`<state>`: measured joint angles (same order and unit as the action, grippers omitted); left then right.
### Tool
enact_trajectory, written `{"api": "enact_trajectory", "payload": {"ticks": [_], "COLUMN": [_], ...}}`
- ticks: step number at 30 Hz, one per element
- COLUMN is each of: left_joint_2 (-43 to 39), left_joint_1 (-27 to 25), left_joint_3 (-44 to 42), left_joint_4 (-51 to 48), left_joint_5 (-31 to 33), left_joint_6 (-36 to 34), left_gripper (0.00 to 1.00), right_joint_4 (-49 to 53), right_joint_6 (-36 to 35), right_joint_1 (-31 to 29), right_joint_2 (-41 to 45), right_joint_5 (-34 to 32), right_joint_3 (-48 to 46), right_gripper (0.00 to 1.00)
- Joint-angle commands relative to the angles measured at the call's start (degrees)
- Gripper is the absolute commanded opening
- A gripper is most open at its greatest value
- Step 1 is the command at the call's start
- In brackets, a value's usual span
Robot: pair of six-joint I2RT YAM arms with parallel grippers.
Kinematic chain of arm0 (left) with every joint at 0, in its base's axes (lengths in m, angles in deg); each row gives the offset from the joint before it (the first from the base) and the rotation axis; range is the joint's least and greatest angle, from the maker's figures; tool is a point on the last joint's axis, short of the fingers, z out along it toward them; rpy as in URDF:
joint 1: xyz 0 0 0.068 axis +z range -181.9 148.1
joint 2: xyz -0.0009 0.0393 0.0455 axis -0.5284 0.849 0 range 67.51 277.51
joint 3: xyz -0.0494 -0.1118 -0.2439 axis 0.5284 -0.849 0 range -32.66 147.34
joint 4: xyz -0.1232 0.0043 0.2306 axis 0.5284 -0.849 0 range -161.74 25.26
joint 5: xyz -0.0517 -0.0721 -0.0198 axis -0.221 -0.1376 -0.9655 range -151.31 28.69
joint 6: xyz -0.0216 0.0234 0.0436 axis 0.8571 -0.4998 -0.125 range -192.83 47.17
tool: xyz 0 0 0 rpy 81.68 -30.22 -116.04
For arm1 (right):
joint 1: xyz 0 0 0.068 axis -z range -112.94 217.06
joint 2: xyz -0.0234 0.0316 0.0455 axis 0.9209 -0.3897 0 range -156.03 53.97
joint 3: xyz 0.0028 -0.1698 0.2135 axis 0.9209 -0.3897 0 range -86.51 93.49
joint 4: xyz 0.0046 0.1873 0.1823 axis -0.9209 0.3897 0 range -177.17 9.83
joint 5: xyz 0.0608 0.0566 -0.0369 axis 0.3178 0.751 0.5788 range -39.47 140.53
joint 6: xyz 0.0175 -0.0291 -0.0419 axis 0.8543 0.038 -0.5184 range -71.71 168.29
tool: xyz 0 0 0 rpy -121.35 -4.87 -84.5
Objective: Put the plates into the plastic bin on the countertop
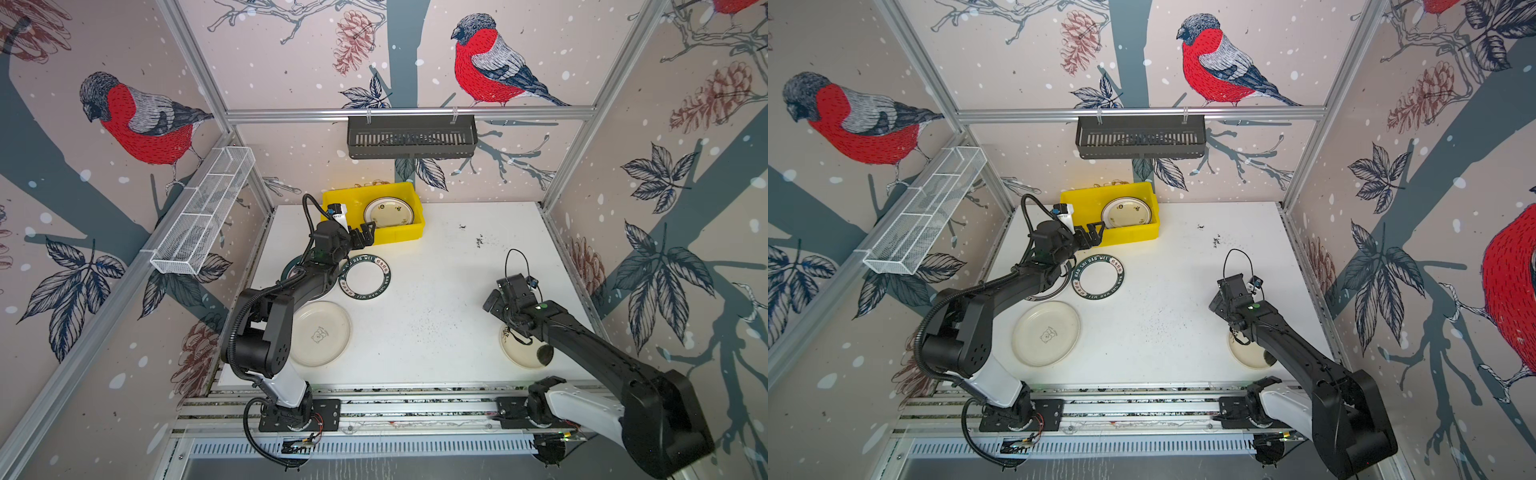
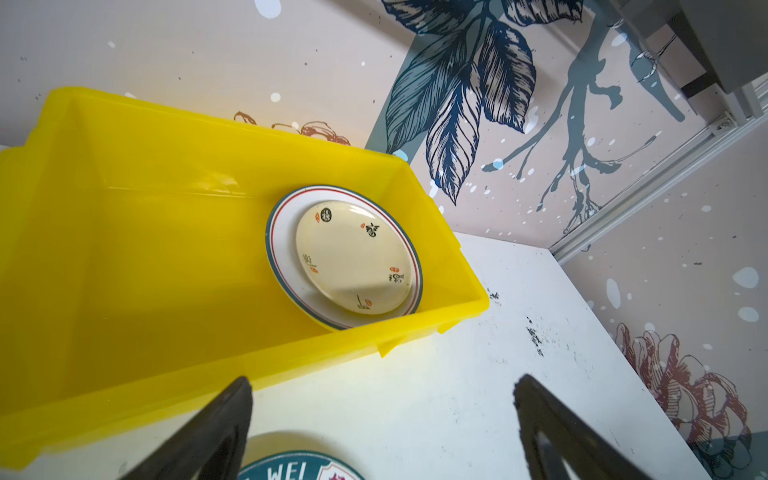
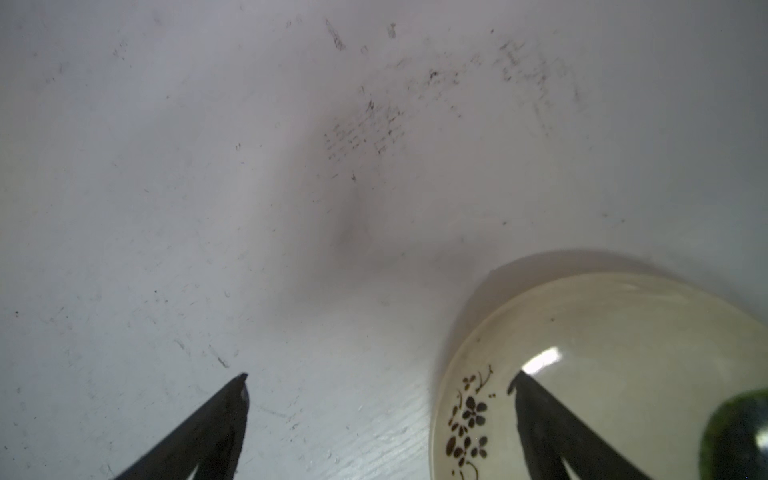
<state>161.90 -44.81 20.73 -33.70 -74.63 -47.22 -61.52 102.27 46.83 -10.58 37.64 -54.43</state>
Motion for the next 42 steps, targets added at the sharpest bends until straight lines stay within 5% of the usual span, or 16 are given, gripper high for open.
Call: {"api": "enact_trajectory", "payload": {"ticks": [1, 27, 42], "left_joint_2": [-0.6, 1.4, -2.5], "left_joint_1": [-0.1, -0.3, -1.3], "left_joint_3": [-1.3, -2.4, -4.2], "left_joint_4": [4.2, 7.1, 4.6], "left_joint_5": [-0.9, -6.0, -5.0], "left_joint_6": [1.7, 5.3, 5.0], "left_gripper": [0.97, 0.97, 0.97], "right_joint_4": [-2.5, -18.5, -24.5], "right_joint_6": [0.3, 0.2, -3.9], "right_joint_1": [0.1, -0.2, -3.2], "right_joint_2": [-1.2, -14.1, -28.2], "right_joint_5": [3.4, 16.2, 22.2], "right_joint_3": [-1.2, -2.2, 9.7], "right_gripper": [0.99, 0.99, 0.99]}}
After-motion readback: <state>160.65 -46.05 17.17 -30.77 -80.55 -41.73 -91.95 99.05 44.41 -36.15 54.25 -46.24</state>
